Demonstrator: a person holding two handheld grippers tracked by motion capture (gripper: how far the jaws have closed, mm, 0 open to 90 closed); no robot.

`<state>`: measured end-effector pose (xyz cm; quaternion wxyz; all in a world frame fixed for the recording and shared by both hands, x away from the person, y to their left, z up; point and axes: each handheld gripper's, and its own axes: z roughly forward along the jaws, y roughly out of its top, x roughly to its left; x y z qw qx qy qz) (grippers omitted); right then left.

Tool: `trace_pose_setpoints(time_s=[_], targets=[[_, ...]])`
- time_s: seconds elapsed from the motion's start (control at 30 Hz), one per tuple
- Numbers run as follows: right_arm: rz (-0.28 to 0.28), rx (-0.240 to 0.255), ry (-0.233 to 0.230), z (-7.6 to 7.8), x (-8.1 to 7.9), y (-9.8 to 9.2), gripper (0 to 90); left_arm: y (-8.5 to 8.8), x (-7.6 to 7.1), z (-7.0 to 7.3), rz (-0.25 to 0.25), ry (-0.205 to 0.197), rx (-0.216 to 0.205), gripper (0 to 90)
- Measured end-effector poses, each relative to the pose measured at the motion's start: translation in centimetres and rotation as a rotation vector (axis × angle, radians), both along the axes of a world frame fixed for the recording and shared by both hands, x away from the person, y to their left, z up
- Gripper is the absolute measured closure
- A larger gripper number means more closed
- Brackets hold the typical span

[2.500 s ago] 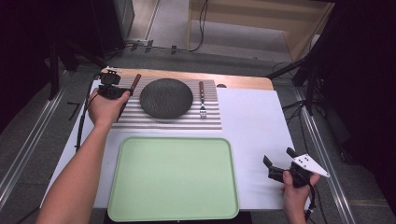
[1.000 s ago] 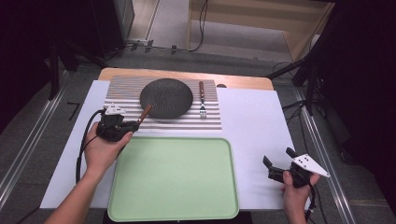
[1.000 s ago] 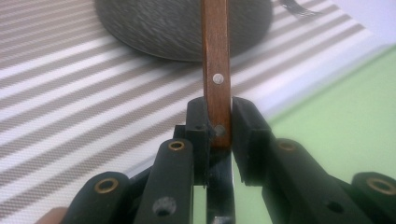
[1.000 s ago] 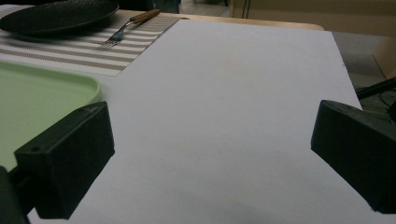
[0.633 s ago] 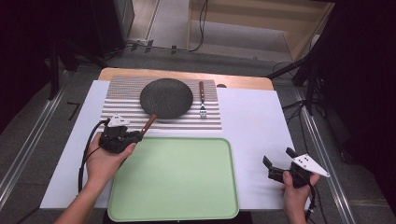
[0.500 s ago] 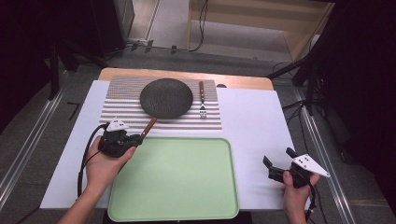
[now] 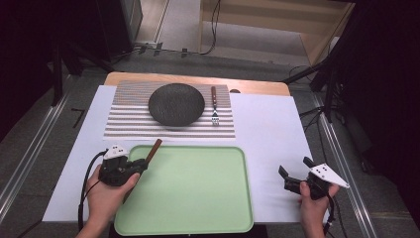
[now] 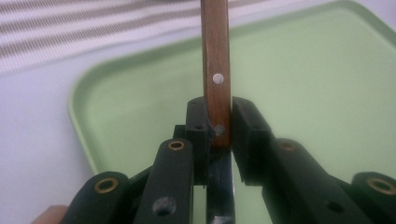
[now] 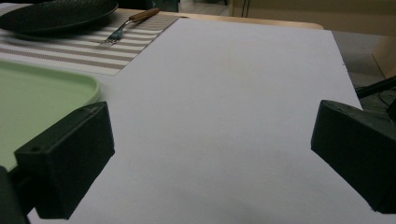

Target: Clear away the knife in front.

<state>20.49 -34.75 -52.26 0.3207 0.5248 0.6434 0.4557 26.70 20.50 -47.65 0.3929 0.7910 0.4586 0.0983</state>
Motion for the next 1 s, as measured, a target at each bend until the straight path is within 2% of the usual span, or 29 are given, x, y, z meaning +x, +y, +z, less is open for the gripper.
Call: trace_pose_setpoints(time_s=[0.03, 0.23, 0.33, 0.47, 0.6, 0.73, 0.83, 0.9, 0.93, 0.97, 1.0], targets=[[0.0, 0.0, 0.0, 0.0, 0.0, 0.0, 0.0, 0.0, -0.2, -0.2, 0.005, 0.007, -0.009, 77.2], [0.003, -0.002, -0.004, 0.0, 0.0, -0.1, 0.0, 0.5, -1.1, -1.0, 0.028, 0.015, 0.006, 77.1], [0.002, -0.002, 0.0, 0.0, 0.0, 0.0, 0.0, 0.6, -1.6, -1.5, 0.041, 0.03, -0.012, 77.1], [0.003, -0.003, -0.002, 0.0, 0.0, 0.0, 0.0, 0.5, -2.2, -1.8, 0.045, 0.029, 0.009, 77.1], [0.004, -0.003, -0.002, 0.0, 0.0, -0.1, 0.0, 0.8, -2.4, -2.1, 0.06, 0.037, 0.003, 77.0], [0.003, -0.003, 0.0, 0.0, 0.0, 0.0, 0.0, 1.1, -2.5, -2.4, 0.085, 0.03, 0.017, 76.2], [0.003, -0.004, 0.001, 0.0, 0.0, 0.0, 0.0, 1.5, -2.7, -2.2, 0.106, -0.019, 0.025, 70.2], [-0.005, -0.006, 0.001, 0.0, 0.0, 0.0, 0.0, 1.5, -2.8, -1.9, 0.096, -0.037, 0.018, 76.2], [-0.007, -0.01, 0.001, 0.0, 0.0, 0.0, 0.0, 1.3, -2.9, -1.6, 0.044, -0.054, 0.019, 82.0], [-0.007, -0.01, 0.001, 0.0, 0.0, 0.0, 0.0, 1.3, -2.9, -1.6, 0.044, -0.054, 0.019, 87.0], [-0.007, -0.014, 0.0, 0.0, 0.1, 0.0, 0.0, 1.0, -2.9, -1.6, 0.02, -0.058, 0.025, 89.7]])
